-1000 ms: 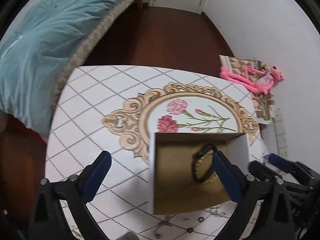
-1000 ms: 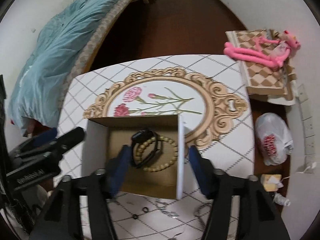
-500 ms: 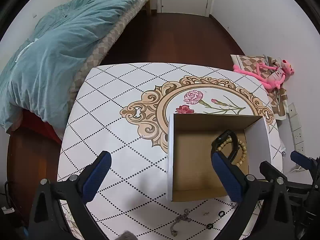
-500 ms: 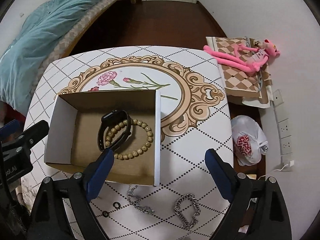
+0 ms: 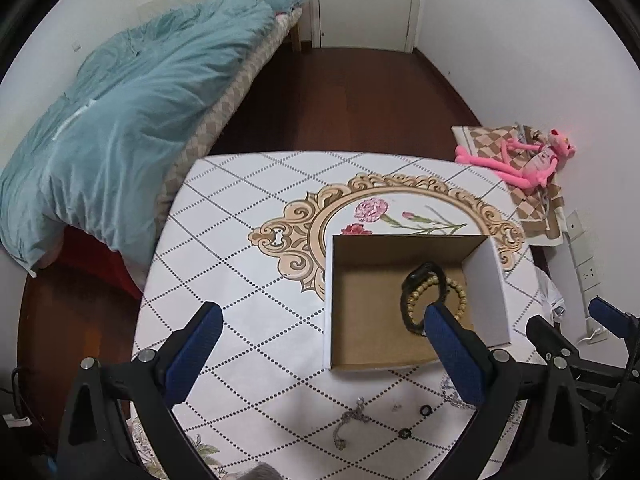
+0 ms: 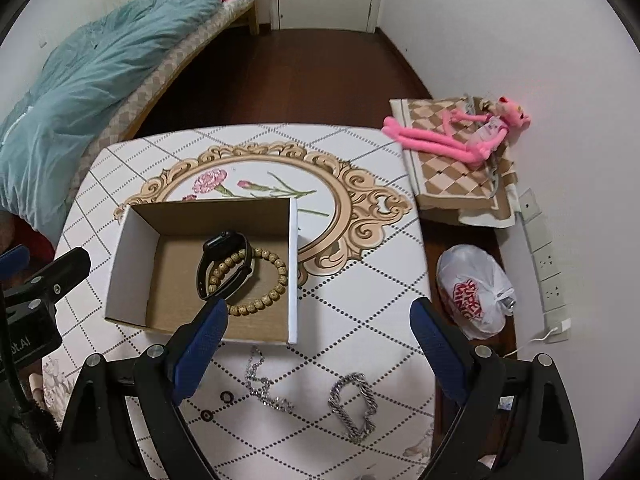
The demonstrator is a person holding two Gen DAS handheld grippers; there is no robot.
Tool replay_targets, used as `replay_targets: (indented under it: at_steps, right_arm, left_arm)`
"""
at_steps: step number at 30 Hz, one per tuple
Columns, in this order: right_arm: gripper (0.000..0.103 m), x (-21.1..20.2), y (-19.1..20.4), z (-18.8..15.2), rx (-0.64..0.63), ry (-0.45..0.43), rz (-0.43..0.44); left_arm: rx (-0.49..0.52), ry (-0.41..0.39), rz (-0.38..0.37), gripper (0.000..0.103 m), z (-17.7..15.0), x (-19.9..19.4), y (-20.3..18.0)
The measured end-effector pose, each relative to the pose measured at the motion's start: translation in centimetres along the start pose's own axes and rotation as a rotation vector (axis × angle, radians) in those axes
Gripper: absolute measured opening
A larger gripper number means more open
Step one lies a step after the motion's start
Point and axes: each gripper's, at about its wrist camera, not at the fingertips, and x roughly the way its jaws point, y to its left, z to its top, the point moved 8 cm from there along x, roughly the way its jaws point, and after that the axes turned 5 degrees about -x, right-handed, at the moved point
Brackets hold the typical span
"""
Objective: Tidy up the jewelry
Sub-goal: 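Open both tools and lift them out of the box, then grasp the thick silver chain bracelet with the right tool while the left tool grasps a small silver piece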
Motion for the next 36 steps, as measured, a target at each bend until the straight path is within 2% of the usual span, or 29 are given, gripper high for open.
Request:
replay_targets:
  at_steps: [16,21,27,33,36]
  right_arm:
    - [0.094,-11.2,-0.4,-2.5,0.016,-0.185,-0.002]
    - [0.094,-12.3,-0.8,-4.2,0.060,-0.182,0.038]
    - [0.094,-8.4,-3.3,-8.4,0.156,-0.073,0.028]
    - [0.092,-0.7,-5.9,-13.6,0.265,0.066,0.048]
    - [0.075,2.2,-5.7,-14.9,0.262,0.092,0.063]
  left_arm:
    - [-0.011,-0.111,-0.020,0.103,-3.4,-9.0,0.2]
    - [-0.043,-0.141,-0.013,0.103,-4.6,-10.4,1.2]
    - [-0.062,-0.102,0.031,0.103,-7.9,-7.8,2.9]
    - [-0.068,0.000,0.082,0.103,-12.3,-2.9,3.8]
    - [-0.076,0.035,0.095,0.103,-14.0,-0.9,4.2]
